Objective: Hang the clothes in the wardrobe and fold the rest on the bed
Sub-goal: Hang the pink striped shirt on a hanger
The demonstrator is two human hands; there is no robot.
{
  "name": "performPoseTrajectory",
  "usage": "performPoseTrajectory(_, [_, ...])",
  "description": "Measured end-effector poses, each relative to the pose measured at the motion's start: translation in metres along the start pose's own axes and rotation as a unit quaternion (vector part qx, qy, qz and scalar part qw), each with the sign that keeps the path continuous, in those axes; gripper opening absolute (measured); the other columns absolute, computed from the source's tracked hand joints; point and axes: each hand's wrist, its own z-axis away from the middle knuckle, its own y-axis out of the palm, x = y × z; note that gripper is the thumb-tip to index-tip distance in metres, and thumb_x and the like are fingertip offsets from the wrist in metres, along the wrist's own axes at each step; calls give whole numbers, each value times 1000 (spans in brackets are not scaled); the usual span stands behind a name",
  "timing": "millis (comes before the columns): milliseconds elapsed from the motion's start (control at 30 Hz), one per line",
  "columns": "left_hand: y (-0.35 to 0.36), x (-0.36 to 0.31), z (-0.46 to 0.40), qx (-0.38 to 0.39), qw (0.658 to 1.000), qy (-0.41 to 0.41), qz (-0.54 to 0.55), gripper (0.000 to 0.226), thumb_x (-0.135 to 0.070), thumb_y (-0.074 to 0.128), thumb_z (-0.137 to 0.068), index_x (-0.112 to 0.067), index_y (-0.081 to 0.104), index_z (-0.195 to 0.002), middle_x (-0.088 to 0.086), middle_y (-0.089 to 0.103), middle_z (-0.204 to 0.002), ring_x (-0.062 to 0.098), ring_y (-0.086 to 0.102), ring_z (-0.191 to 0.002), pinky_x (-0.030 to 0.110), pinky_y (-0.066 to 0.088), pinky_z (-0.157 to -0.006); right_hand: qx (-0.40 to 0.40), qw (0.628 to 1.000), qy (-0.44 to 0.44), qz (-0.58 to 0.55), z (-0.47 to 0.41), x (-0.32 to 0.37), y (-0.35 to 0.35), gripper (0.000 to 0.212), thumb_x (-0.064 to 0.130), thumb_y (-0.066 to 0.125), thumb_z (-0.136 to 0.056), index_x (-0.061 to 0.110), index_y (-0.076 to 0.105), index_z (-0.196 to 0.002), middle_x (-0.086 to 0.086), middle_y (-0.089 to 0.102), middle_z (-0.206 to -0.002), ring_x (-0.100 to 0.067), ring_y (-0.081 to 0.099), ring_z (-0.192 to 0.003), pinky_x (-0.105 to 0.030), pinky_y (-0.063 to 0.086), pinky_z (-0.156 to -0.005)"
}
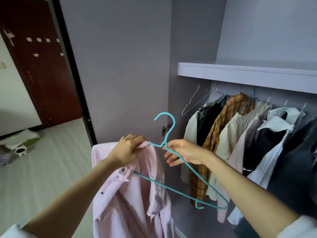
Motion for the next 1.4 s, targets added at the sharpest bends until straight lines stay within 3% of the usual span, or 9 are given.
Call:
performPoseTrajectory(167, [-16,-16,0,-47,995,79,-42,41,-24,36,-80,-4,66,-100,10,62,-84,33,56,-77,40,46,-69,101,971,43,210,-13,2,17,64,37,65,-86,19,37,-141,2,44,-141,-18,43,-128,-42,48,-94])
performPoseTrajectory(233, [-23,-21,0,-49,992,101,-54,40,-17,37,-75,-2,65,-98,12,61,-82,34,56,-73,43,49,-65,89,955,-38,281,-22,4,29,46,39,59,-90,21,48,-130,5,55,-126,-7,52,-116,-26,45,-94])
performPoseTrajectory(300, [-27,-23,3,-44,991,110,-64,36,-11,41,-74,-1,65,-99,14,61,-81,36,56,-71,46,51,-63,25,950,-67,304,-28,4,36,10,31,57,-91,21,57,-92,5,59,-83,-1,58,-77,-12,45,-69])
performPoseTrajectory(433, [-28,-21,11,-47,993,94,-50,33,-3,52,-73,-2,66,-103,14,61,-83,36,59,-74,47,51,-66,-120,918,-80,370,-39,-7,22,34,23,58,-85,21,40,-56,5,43,-53,-11,45,-52,-19,34,-45])
performPoseTrajectory(600, [-30,-25,13,-43,993,102,-34,36,-4,55,-73,-4,66,-107,12,62,-85,34,60,-77,44,50,-69,-176,889,-40,421,-43,-22,6,15,35,54,-87,24,56,-77,3,62,-77,-22,62,-76,-32,51,-64])
performPoseTrajectory(733, [-32,-20,13,-47,995,90,-18,37,-5,51,-78,-5,65,-113,12,61,-86,33,60,-77,42,51,-71,-246,874,-48,416,-37,-28,-8,18,36,56,-89,24,50,-78,0,59,-82,-26,57,-78,-30,44,-62])
performPoseTrajectory(967, [-33,-5,11,-18,1000,17,-17,41,-24,46,-93,-28,52,-134,3,58,-97,31,61,-84,38,51,-73,-294,901,-106,303,-33,-13,-27,14,11,42,-93,9,49,-106,-20,62,-102,-35,58,-96,-40,44,-79])
performPoseTrajectory(1200, [-43,7,9,-14,997,-13,-74,49,-12,50,-92,-33,48,-137,5,56,-100,32,61,-90,43,50,-75,-196,777,-139,582,-20,-11,-46,41,43,50,-93,21,34,-124,-12,63,-117,-39,59,-101,-36,39,-72])
performPoseTrajectory(1400, [-40,1,12,-22,999,1,-48,43,-15,52,-94,-31,52,-134,5,57,-98,32,61,-88,40,50,-74,-250,738,-47,625,-15,-36,-67,38,11,49,-88,21,44,-124,-3,52,-128,-33,58,-107,-37,44,-80])
